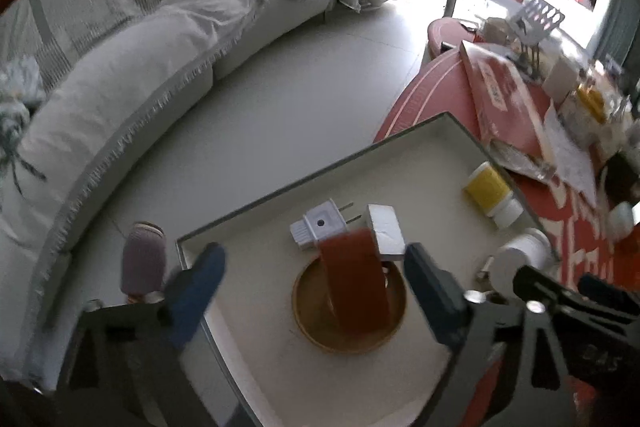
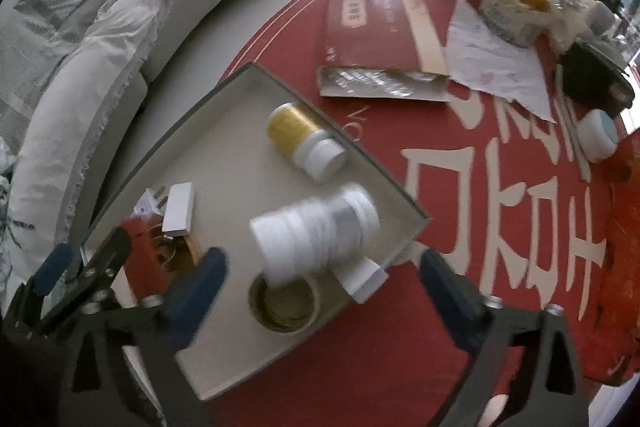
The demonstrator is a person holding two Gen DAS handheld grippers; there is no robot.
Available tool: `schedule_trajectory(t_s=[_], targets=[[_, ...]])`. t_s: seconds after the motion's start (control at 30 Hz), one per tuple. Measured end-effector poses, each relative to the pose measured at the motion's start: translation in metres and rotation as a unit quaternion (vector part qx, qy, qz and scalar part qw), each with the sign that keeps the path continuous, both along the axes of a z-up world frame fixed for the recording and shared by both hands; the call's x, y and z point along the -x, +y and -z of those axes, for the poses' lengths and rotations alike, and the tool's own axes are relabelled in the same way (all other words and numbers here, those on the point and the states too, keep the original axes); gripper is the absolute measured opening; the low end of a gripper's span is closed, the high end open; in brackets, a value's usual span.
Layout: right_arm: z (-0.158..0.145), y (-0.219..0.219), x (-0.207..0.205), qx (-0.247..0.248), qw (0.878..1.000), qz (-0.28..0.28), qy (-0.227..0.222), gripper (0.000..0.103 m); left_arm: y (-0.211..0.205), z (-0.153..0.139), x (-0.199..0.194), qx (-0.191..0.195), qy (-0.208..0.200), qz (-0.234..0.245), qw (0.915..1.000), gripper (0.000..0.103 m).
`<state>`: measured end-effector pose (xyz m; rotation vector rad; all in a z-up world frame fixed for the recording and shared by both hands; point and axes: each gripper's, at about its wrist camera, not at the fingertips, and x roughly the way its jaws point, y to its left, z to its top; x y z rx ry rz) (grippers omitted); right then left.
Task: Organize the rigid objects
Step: 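Release the red box into the lid with the left tool while the right tool releases the bottle, then move both tools back over the rug toward the tape roll and small box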
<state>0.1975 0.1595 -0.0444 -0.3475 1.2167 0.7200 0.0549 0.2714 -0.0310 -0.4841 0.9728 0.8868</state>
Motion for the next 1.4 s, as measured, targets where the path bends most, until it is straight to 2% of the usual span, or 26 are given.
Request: schedule_trajectory(t_s=[0.1,0.47,0.57,0.7,0.83,1.1,1.27,1.4], targets=[[-0.009,-0.014,0.0,-0.016,1.0,0.003,0.005,0.102,-0.005,-0.011,0.007,-0.013,-0.011,-0.003,0.9998,0.103],[-0.052,-0.056,0.023,-0.036,0.998,0.002,-0.061,0.102,-0.052,-0.049,0.019,-0.034,-0.032,0.039,0.9981,0.103],[-0.056,-0.069,0.026,-0.029,0.998,0.001,-0.06,0.102,-0.066,-0.054,0.019,-0.046,-0.027,0.05,0.9973,0.103],[-0.068,-0.088,0.03,-0.028,0.995,0.012,-0.095,0.102,-0.083,-0.057,0.022,-0.038,-0.028,0.059,0.9971,0.103],[-0.078,-0.107,0.035,-0.039,0.993,0.01,-0.111,0.102,-0.101,-0.056,0.024,-0.045,-0.017,0.068,0.9965,0.103],[-0.089,-0.147,0.057,-0.102,0.993,-0.018,-0.053,0.102,-0.133,-0.054,0.034,-0.044,-0.004,0.09,0.9949,0.103],[-0.081,-0.18,0.074,-0.096,0.994,-0.018,-0.053,0.102,-0.151,-0.047,0.042,-0.033,0.008,0.101,0.9943,0.103],[-0.059,-0.219,0.076,-0.052,0.997,0.019,-0.062,0.102,-0.173,-0.034,0.042,-0.016,0.024,0.127,0.9915,0.103]])
